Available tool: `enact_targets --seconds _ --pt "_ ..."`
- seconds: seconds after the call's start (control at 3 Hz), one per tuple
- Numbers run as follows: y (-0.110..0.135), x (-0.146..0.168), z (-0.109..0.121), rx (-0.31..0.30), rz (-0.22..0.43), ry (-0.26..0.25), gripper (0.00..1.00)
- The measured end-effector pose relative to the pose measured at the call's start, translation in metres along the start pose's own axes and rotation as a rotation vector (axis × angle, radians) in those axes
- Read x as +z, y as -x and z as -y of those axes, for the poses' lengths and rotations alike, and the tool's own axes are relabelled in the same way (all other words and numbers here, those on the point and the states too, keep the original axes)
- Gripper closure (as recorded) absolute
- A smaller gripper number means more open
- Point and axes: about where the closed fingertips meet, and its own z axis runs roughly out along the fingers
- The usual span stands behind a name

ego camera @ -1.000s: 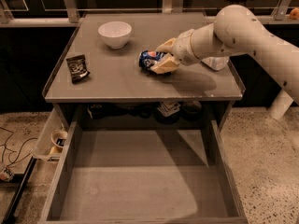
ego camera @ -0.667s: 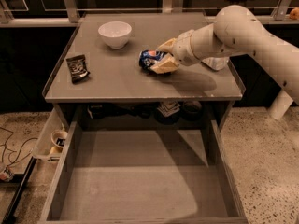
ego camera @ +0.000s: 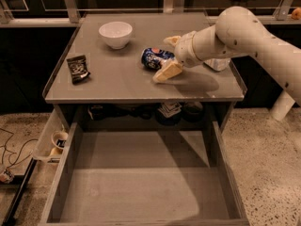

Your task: Pick pepsi can from top drawer and place on counter

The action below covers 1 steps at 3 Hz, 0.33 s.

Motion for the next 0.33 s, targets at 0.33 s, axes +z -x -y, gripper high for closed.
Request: enact_targets --seconds 0.33 --pt "0.0 0.0 0.0 0.0 0.0 0.0 0.0"
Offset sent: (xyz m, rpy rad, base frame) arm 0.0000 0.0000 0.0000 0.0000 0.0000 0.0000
